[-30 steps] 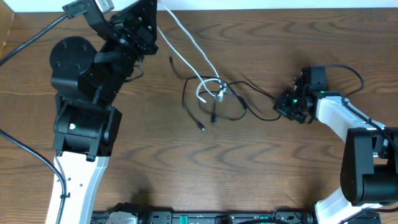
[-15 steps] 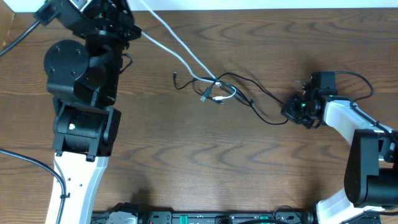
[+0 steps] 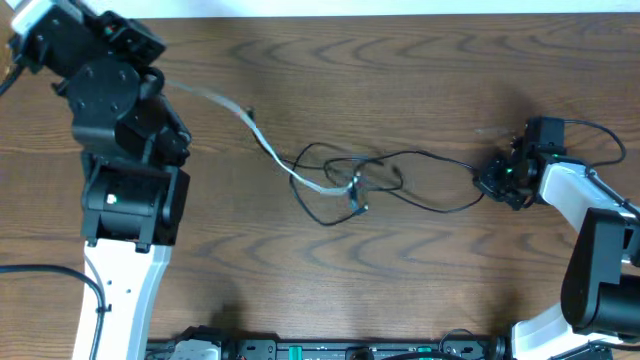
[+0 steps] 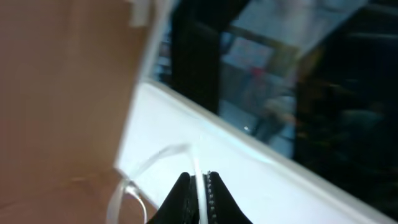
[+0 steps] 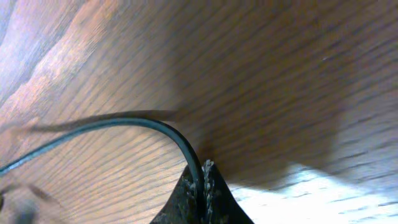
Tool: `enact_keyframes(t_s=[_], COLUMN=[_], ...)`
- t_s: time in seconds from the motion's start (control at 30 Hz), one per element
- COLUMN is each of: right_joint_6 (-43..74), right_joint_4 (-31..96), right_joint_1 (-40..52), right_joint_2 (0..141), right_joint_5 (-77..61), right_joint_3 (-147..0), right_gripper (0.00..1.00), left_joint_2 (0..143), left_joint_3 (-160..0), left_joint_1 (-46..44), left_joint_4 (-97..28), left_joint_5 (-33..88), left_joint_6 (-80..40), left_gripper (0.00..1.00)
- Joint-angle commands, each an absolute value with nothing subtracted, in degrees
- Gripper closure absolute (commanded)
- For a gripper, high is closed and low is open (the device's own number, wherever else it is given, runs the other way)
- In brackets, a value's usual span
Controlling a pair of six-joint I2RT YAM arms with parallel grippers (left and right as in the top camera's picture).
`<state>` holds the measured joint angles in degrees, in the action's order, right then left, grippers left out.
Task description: Untangle cables
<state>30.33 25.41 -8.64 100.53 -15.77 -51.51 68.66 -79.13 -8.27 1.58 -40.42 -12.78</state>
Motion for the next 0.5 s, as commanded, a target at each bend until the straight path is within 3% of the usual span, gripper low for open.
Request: enact_keyframes(t_s=[0.0,0.33,0.47], right_joint_6=[27.5,16.1,6.4], right_joint_4=[26.4,34.6,41.0], right_joint_1=[-9.5,-7.5,-4.9], right_joint_2=[102.4,101.9,101.9], right_joint_5=[-9.4,-16.4,-23.8], right_joint_3=[-49.4,-57.7,-66.6], right_gripper=[0.99,0.98,0.81], left_joint_2=[69.7,70.0,70.0], left_joint_3=[-80.7,-80.7,-80.7], left_joint_1=[-7.9,-7.9,-7.9], left_joint_4=[-0.2,-11.8,-12.8], left_joint_5=[-41.6,-18.1,-10.1], left_joint_6=[-9.4,-9.7,-10.6], left_gripper=[0.93,0.93,0.93])
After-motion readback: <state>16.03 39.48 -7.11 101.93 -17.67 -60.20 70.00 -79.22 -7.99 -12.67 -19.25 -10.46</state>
